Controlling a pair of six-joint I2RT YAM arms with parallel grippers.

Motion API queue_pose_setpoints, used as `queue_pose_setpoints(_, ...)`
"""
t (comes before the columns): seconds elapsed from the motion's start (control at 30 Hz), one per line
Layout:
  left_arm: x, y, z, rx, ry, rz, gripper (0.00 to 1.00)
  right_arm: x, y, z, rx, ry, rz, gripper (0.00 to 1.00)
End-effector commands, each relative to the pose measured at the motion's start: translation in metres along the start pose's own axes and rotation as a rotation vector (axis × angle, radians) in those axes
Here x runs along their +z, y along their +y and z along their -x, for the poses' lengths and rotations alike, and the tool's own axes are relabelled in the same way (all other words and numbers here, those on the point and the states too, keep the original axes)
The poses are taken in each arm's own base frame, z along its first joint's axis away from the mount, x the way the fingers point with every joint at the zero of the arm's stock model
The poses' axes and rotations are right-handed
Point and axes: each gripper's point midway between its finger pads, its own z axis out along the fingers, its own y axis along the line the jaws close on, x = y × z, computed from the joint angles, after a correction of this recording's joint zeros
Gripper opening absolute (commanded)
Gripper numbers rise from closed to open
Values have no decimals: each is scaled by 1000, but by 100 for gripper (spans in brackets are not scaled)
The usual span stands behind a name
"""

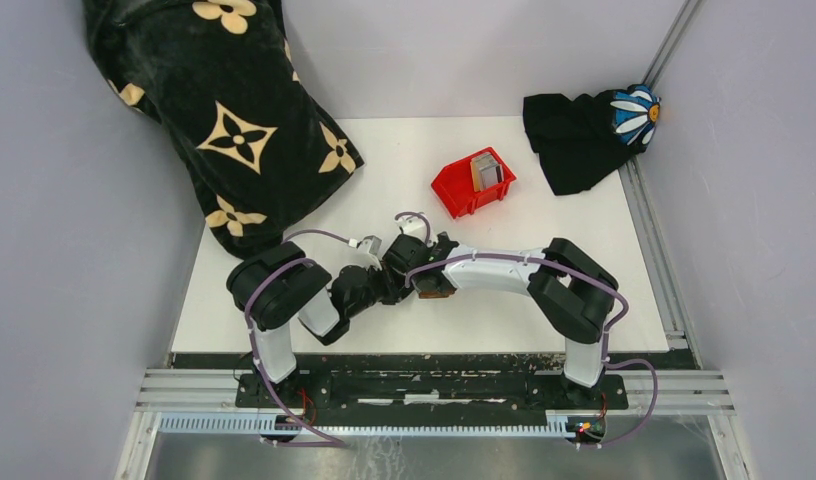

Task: Put the credit cards into the card holder
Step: Open the card holder at the center of the board.

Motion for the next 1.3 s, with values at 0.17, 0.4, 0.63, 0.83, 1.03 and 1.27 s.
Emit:
queue_pose_setpoints(0.17,-3,9,-10,-25,16,34,18,13,-15,-8,35,38,-71,68)
queue_pose_setpoints(0.4,-1,11,-9,-29,14,45,18,20,-19,-23,99,94,-32,56)
queue_pose_setpoints(0.63,1,12,-9,-30,12,53,18,22,-26,-33,109,123,-36,48)
queue_pose_setpoints(0.83,0,5,0,-24,-14,38,19,18,-28,-31,107,119,-26,51)
queue_pose_setpoints(1.03,10,-23,18,-3,-29,-35,43,9,-27,-18,110,89,13,57)
queue_pose_setpoints(1.27,25,-36,21,19,5,-55,51,-7,-32,-1,120,38,42,59)
